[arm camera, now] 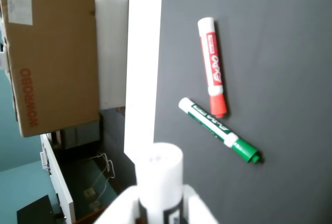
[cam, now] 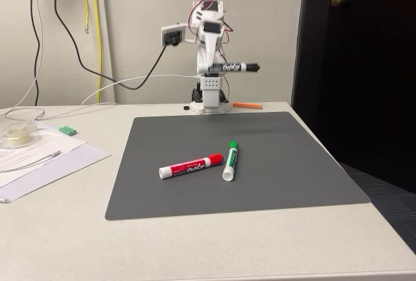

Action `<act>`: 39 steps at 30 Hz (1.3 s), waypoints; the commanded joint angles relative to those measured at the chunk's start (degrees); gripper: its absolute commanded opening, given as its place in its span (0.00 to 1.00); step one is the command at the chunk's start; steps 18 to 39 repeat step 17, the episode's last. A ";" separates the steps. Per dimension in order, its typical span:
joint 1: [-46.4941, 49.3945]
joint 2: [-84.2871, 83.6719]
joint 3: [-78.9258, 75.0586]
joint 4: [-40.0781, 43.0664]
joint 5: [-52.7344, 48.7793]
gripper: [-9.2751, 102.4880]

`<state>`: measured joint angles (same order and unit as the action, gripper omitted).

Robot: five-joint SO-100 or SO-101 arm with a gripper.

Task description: Pick up the black marker.

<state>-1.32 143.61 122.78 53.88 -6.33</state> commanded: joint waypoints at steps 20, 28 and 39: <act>0.79 4.39 6.59 -5.45 -0.35 0.08; 0.79 4.39 6.59 -5.45 -0.35 0.08; 0.79 4.39 6.59 -5.45 -0.35 0.08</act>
